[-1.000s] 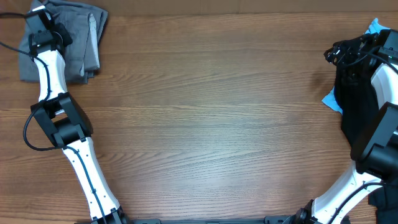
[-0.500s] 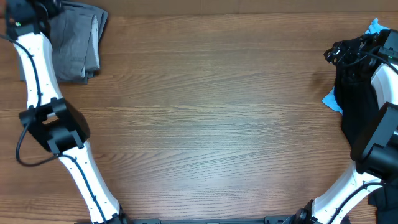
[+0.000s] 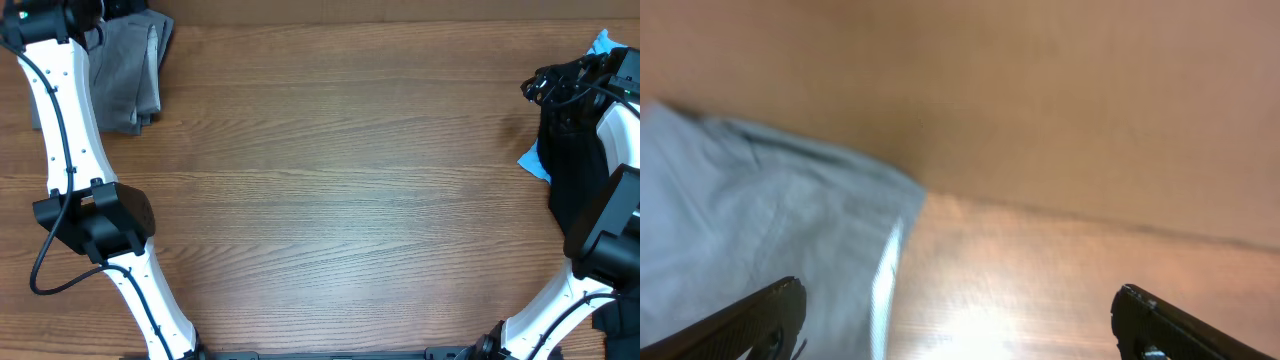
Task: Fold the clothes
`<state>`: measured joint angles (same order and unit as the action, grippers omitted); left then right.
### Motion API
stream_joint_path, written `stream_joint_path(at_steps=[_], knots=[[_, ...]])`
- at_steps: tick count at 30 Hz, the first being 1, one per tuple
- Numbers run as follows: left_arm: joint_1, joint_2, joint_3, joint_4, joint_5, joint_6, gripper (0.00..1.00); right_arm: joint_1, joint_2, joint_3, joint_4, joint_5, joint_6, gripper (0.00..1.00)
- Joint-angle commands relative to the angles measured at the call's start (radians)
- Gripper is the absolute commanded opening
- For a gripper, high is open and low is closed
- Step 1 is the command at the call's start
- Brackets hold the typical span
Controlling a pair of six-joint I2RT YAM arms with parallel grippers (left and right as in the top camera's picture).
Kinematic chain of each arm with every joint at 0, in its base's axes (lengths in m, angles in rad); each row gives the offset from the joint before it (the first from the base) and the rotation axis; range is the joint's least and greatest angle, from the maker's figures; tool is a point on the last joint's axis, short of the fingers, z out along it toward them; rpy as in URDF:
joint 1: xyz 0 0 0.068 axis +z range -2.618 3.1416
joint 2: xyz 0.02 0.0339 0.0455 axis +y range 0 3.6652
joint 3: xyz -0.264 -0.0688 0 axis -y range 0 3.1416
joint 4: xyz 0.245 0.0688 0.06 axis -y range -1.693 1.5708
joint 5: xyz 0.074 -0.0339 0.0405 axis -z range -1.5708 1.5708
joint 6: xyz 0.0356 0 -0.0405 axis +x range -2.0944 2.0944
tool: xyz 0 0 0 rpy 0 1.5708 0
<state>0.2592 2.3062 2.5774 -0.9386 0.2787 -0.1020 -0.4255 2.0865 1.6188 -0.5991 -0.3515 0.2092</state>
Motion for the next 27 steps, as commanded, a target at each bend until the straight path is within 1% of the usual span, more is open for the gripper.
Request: stream_joint_path(at_steps=[1, 5, 7, 10, 11, 13, 16, 21, 24, 27], knots=[[-0.001, 0.005, 0.004, -0.049, 0.036, -0.011, 1.00, 0.001, 0.001, 0.023, 0.004, 0.002, 0.001, 1.00], [-0.001, 0.005, 0.004, -0.090, 0.036, -0.010, 1.00, 0.001, 0.001, 0.023, 0.004, -0.019, 0.009, 1.00], [-0.001, 0.005, 0.004, -0.090, 0.035, -0.011, 1.00, 0.001, 0.001, 0.023, -0.026, -0.094, 0.008, 1.00], [-0.001, 0.005, 0.004, -0.090, 0.035, -0.010, 1.00, 0.001, 0.001, 0.023, -0.146, -0.244, 0.009, 1.00], [-0.001, 0.005, 0.004, -0.090, 0.035, -0.010, 1.00, -0.002, -0.006, 0.024, -0.148, -0.321, 0.002, 1.00], [-0.001, 0.005, 0.004, -0.090, 0.035, -0.011, 1.00, -0.002, -0.024, 0.024, -0.153, -0.363, -0.016, 1.00], [-0.001, 0.005, 0.004, -0.090, 0.035, -0.011, 1.00, 0.003, -0.103, 0.024, -0.188, -0.334, -0.057, 1.00], [0.000, 0.005, 0.004, -0.090, 0.032, -0.010, 1.00, 0.033, -0.289, 0.024, -0.258, -0.225, -0.058, 1.00], [0.000, 0.005, 0.004, -0.090, 0.032, -0.010, 1.00, 0.082, -0.441, 0.024, -0.318, -0.142, -0.057, 1.00], [0.000, 0.005, 0.004, -0.090, 0.032, -0.011, 1.00, 0.164, -0.589, 0.024, -0.382, -0.080, -0.057, 1.00]])
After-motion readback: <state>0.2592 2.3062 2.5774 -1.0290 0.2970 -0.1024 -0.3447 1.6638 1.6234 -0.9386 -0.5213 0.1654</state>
